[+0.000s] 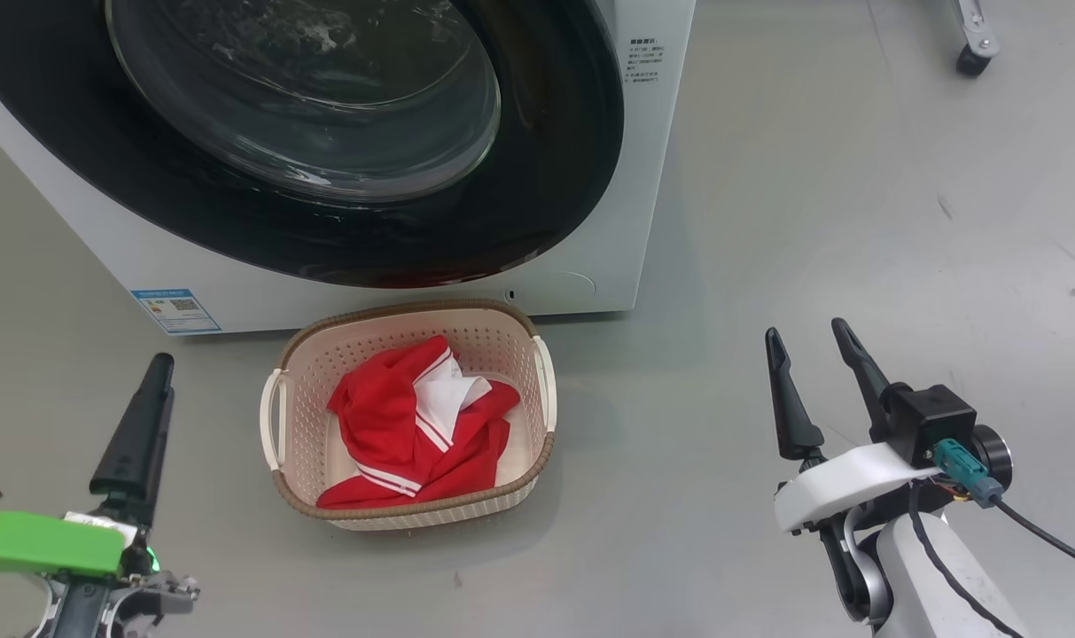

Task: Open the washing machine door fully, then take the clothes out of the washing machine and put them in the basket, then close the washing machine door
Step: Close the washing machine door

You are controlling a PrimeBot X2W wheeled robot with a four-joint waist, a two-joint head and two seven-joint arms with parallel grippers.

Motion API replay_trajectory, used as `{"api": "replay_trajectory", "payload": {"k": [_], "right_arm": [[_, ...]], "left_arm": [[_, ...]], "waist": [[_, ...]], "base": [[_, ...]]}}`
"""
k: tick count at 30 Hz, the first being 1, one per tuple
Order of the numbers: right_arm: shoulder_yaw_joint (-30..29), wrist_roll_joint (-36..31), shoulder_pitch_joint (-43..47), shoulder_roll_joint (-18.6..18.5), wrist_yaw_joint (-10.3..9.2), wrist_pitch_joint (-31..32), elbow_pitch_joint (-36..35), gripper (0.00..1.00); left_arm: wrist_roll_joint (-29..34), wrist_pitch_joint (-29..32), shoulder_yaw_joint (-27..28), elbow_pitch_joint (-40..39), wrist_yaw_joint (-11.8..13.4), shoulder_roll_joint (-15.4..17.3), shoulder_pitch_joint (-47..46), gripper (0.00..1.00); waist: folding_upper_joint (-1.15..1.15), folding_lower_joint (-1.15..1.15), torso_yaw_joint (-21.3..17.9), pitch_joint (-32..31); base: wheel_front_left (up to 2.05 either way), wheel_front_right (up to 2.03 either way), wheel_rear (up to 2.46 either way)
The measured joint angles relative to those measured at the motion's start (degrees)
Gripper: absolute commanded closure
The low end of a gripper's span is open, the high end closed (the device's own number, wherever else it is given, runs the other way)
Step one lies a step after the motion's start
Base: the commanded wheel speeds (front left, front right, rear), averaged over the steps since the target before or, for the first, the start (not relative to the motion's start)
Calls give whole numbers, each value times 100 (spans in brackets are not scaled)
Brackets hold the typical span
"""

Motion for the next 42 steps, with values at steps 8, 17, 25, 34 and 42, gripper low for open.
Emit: {"api": "replay_trajectory", "payload": {"k": [8, 17, 25, 34, 42], "right_arm": [[-10, -11, 46, 11, 23, 0, -23, 0], [-44, -110, 46, 16, 24, 0, -37, 0], [-92, -115, 53, 20, 66, 0, -38, 0], [-136, -118, 325, 25, 67, 0, 66, 0], [-151, -123, 463, 30, 73, 0, 125, 0]], "left_arm": [[2007, -968, -269, -522, 0, 307, -5, 0], [4374, -2026, -555, -245, -5, 839, 151, 0], [5565, -2495, -926, 78, 303, 894, 344, 0], [6212, -2705, -1363, 492, 612, 825, 589, 0], [6361, -2783, -1536, 706, 777, 726, 687, 0]], "waist": [[0, 0, -24, -29], [0, 0, -107, -60], [0, 0, -147, -111], [0, 0, -103, -305], [0, 0, -49, -479]], "base": [[0, 0, 0], [0, 0, 0], [0, 0, 0], [0, 0, 0], [0, 0, 0]]}}
